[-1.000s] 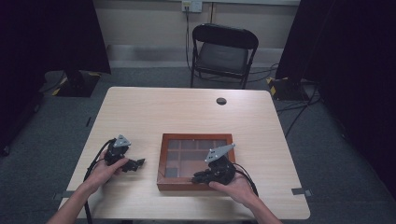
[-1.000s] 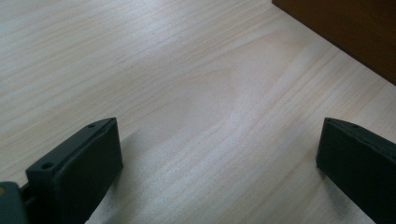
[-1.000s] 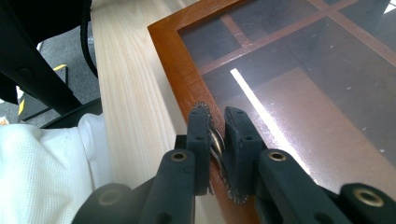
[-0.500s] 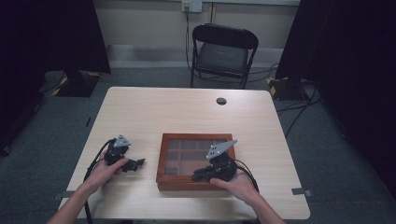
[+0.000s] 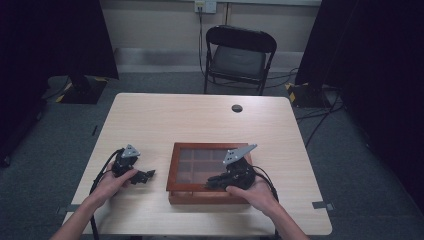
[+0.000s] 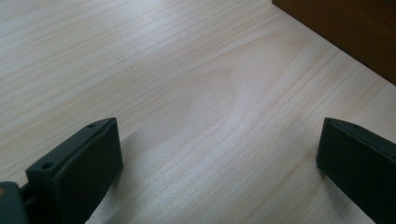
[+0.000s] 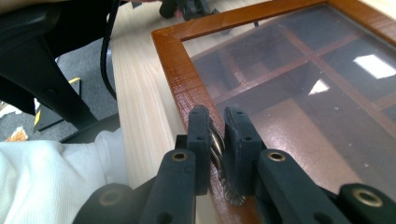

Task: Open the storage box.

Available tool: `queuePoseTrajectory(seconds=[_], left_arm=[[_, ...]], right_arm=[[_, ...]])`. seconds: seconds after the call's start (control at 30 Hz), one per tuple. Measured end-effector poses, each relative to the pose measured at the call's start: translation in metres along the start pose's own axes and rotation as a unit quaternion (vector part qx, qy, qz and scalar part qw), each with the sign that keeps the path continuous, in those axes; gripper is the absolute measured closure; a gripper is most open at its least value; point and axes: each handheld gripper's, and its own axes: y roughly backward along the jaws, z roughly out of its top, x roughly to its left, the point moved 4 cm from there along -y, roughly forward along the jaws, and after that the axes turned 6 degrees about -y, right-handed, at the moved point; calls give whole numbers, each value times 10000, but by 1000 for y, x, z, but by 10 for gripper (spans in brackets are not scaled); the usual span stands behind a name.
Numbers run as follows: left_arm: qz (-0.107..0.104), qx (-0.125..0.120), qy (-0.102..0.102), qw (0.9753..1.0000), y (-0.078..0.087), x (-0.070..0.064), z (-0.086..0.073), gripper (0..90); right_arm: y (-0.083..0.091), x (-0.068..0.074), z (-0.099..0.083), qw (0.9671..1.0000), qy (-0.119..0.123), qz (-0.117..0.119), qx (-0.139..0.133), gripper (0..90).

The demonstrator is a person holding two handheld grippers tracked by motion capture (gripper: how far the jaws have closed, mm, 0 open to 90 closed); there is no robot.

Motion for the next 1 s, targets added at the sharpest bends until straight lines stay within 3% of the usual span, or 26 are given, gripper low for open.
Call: queuePoseTrajectory(seconds=[1.0], left_arm=[[0, -1, 1, 10000, 0, 0, 0, 0]], right_arm=[[14, 0, 18, 9998, 32, 13, -180, 817]])
